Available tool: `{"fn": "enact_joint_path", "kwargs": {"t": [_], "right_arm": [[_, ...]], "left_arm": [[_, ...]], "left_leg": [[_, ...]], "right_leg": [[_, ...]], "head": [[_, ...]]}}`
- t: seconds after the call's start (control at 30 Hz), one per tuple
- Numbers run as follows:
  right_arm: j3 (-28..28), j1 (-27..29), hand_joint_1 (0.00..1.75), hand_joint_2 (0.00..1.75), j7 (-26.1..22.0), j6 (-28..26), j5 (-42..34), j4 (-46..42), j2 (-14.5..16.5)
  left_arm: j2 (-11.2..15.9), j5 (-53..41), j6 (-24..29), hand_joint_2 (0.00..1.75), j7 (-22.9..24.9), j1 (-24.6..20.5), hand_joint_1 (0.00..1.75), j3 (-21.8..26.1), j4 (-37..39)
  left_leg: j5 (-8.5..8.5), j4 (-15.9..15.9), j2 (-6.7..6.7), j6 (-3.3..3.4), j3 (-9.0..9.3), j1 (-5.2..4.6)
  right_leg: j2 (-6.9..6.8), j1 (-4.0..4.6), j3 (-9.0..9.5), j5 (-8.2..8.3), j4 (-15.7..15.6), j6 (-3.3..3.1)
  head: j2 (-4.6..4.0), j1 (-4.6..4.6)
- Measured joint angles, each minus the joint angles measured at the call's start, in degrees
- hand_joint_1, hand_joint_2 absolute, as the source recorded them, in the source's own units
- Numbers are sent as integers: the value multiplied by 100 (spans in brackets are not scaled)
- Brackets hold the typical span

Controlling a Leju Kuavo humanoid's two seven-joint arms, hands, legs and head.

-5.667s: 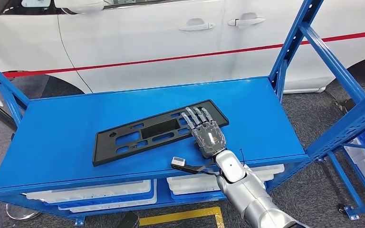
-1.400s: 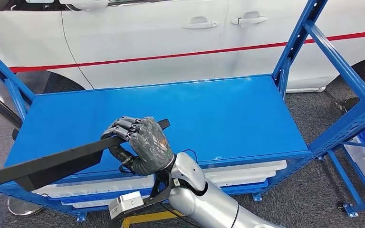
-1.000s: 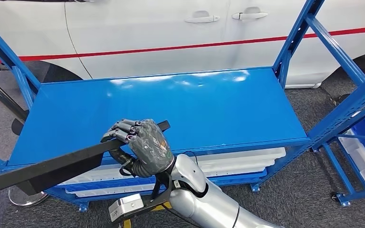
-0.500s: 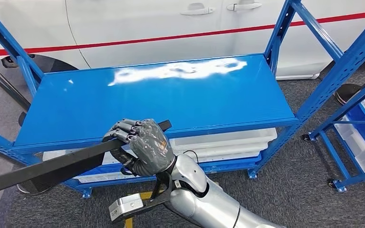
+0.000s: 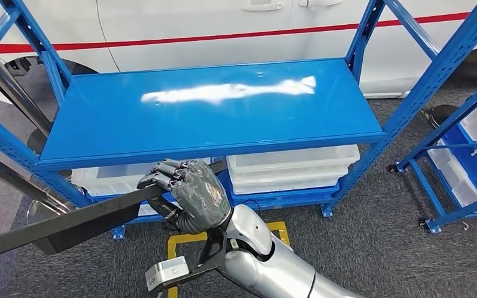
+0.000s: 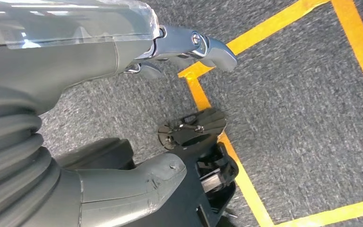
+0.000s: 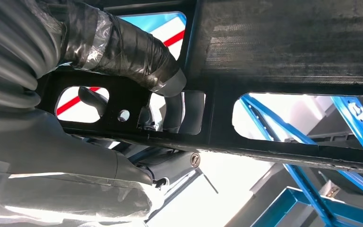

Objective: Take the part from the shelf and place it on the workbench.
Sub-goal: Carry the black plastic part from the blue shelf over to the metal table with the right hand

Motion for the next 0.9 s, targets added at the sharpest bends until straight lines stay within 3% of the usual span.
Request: {"fn": "enact_joint_path", "kwargs": {"t": [0.07,0.13,0.2,0.23,0.27,0.33,0.37,0.4,0.43,0.5,0.57,0.6,0.63,0.7,0.73,0.77,0.83,0.87,0.9], "right_arm": [[0,-4,175,175,-2,-5,34,-3,9],[0,-2,175,175,-8,-16,56,-3,17],[1,2,175,175,-11,-22,56,3,17],[1,4,175,175,-11,-22,55,5,23],[2,6,175,175,-11,-21,54,8,31],[2,10,175,175,-11,-16,51,14,47],[2,14,175,175,-11,-14,50,21,50],[2,18,175,175,-11,-11,49,29,50],[2,21,175,175,-11,-9,49,38,50],[2,23,175,175,-11,-7,49,46,51],[2,21,175,175,-11,-6,48,48,57],[2,21,175,175,-11,0,47,48,61],[2,20,175,175,-11,17,40,48,63],[2,22,175,175,-7,82,9,54,61],[3,24,175,175,-1,121,-21,59,59],[3,27,175,175,6,162,-58,65,56],[4,38,175,175,28,245,-150,82,52],[4,45,175,175,41,290,-192,96,51],[5,52,175,175,55,326,-223,114,51]], "left_arm": [[-40,-3,6,175,13,-51,0,-1,0],[-79,-7,7,175,20,-99,0,-3,0],[-106,-8,5,175,26,-135,0,-3,0],[-117,-9,4,175,32,-144,0,-4,0],[-122,-9,-1,175,36,-151,0,-4,0],[-131,-11,-11,175,45,-161,0,-4,0],[-132,-13,-18,175,45,-166,0,-4,0],[-132,-14,-22,175,45,-171,0,-4,0],[-133,-15,-27,175,45,-174,0,-4,0],[-133,-17,-32,175,45,-183,0,-4,0],[-133,-20,-34,175,44,-209,0,-5,0],[-134,-21,-34,175,43,-223,0,-6,0],[-135,-23,-34,175,41,-233,0,-7,0],[-141,-23,-32,175,40,-233,0,-7,1],[-142,-22,-30,175,37,-233,0,-7,2],[-144,-17,-26,175,32,-234,0,-6,2],[-144,-9,-13,175,20,-238,0,-5,2],[-144,-6,-3,175,15,-234,0,-4,2],[-144,-6,5,175,8,-229,0,-4,2]], "left_leg": [[82,67,-9,-56,-108,-15],[189,62,-10,-128,-146,-20],[180,65,-14,-200,-201,0],[20,159,-19,-233,-255,10],[-243,357,-22,-262,-322,22],[-826,1043,-23,-313,-464,32],[-961,1387,-22,-329,-496,36],[-949,1620,-22,-336,-472,36],[-818,1664,-22,-332,-365,36],[-540,1166,-27,-286,135,32],[-616,302,-34,-222,749,5],[-699,9,-37,-193,924,-15],[-743,-152,-37,-168,996,-36],[-630,-217,-23,-95,940,-32],[-548,-237,-10,-42,886,-21],[-457,-257,3,6,811,-8],[-296,-251,13,62,613,-8],[-219,-241,14,61,505,-10],[-148,-224,14,54,396,-11]], "right_leg": [[6,23,537,-129,-756,-41],[12,51,673,-220,-1064,-86],[0,37,571,-88,-1086,-176],[-8,26,500,-7,-1104,-226],[-16,15,418,74,-1115,-265],[-21,24,231,223,-1105,-296],[-24,30,133,293,-1092,-296],[-29,36,31,361,-1074,-292],[-32,40,-69,422,-1053,-286],[-33,45,-236,536,-1012,-263],[-32,58,-324,643,-994,-216],[-37,55,-338,699,-1003,-184],[-43,52,-343,759,-1025,-149],[-42,44,-368,806,-1060,-78],[-33,42,-411,680,-995,-50],[-22,39,-477,438,-824,-25],[-9,24,-639,-195,-172,12],[-7,20,-693,-373,184,31],[-7,17,-697,-394,441,44]], "head": [[0,-2],[0,-2],[0,-1],[0,-1],[0,-3],[0,-3],[0,-3],[0,-3],[0,-3],[0,-3],[0,-3],[0,-3],[0,-3],[0,-1],[0,1],[0,1],[0,2],[0,1],[0,1]]}}
